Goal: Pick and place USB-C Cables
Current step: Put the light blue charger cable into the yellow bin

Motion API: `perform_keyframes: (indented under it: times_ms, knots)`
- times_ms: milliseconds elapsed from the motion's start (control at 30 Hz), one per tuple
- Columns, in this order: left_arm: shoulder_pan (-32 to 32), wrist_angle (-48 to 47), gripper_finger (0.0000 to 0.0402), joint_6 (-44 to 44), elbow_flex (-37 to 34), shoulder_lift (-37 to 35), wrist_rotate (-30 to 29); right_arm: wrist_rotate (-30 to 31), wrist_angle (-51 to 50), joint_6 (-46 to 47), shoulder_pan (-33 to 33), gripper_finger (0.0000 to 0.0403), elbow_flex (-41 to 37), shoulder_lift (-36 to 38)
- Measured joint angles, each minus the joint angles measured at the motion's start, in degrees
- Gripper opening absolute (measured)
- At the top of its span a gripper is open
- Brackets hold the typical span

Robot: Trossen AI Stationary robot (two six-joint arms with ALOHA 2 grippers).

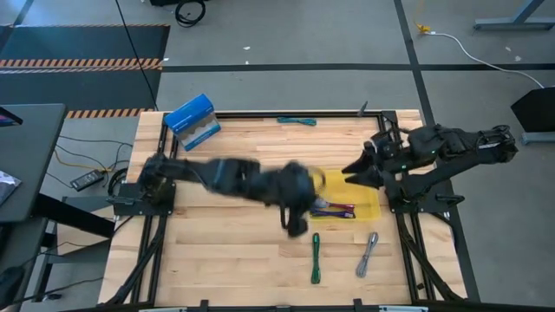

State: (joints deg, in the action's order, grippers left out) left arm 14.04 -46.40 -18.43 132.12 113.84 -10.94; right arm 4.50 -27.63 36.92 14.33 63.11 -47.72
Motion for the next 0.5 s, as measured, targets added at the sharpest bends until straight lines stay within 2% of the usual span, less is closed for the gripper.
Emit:
perform_keyframes:
  times_ms: [100,200,333,500]
  knots:
    - [-3.2,3.1,0.0056,2.2,3.0,-0.2,0.5,4.3,6.0,-5.6,0.4,0.0185,0.0,0.0]
    - [-6.3,7.2,0.0056,0.9,2.3,-0.6,3.9,6.3,9.3,-9.2,0.4,0.0183,0.0,0.0]
    - [-9.6,13.4,0.0056,-1.9,2.3,-0.4,7.6,6.4,8.8,-11.8,0.4,0.0183,0.0,0.0]
    - [-11.9,18.5,0.0034,-3.2,2.3,-0.4,7.6,6.3,7.1,-14.0,0.4,0.0183,0.0,0.2]
